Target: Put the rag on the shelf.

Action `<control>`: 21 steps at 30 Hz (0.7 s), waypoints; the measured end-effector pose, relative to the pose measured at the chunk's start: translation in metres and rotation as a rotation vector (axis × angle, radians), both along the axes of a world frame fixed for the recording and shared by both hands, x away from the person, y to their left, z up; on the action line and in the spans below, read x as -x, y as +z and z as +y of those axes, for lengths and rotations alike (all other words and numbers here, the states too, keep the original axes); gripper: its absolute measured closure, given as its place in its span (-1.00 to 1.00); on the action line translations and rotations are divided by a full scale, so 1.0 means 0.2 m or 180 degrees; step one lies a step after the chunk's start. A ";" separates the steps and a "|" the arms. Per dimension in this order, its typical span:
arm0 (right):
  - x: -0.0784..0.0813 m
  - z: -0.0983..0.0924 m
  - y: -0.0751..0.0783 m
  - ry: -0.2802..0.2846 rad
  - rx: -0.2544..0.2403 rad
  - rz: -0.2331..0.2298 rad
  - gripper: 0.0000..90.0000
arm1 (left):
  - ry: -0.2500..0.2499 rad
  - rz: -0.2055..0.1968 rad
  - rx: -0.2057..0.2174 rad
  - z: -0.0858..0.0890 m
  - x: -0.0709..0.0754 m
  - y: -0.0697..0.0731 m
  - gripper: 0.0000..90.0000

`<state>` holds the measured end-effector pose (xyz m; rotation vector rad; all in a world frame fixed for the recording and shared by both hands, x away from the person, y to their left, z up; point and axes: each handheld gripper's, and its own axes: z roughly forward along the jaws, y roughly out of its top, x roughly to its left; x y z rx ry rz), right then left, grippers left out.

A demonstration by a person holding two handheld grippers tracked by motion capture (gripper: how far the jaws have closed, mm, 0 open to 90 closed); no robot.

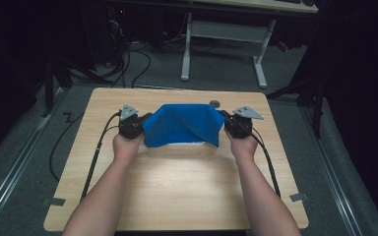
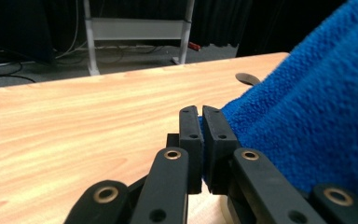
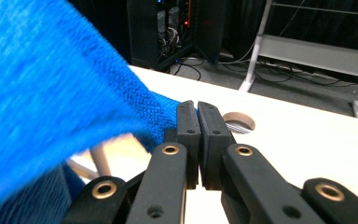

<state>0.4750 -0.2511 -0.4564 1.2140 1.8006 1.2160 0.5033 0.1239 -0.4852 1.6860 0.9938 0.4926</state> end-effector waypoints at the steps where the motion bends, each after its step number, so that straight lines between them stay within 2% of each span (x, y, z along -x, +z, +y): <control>1: 0.01 0.01 -0.02 0.0018 0.0006 0.0019 0.98 | -0.0014 0.0017 -0.0007 -0.01 0.01 -0.01 0.94; 5: 0.02 0.02 -0.04 0.0046 0.0035 0.0020 0.98 | -0.0030 0.0056 -0.0028 -0.02 0.01 -0.04 0.94; 11: 0.03 0.02 -0.11 0.0066 0.0091 0.0137 0.98 | -0.0031 0.0173 -0.0050 -0.03 0.00 -0.10 0.94; 15: 0.03 0.02 -0.15 0.0051 0.0063 0.0174 0.98 | -0.0018 0.0232 -0.0079 -0.03 0.00 -0.13 0.94; 21: 0.05 0.03 -0.20 0.0054 0.0123 0.0249 0.98 | -0.0029 0.0265 -0.0058 -0.05 0.01 -0.15 0.92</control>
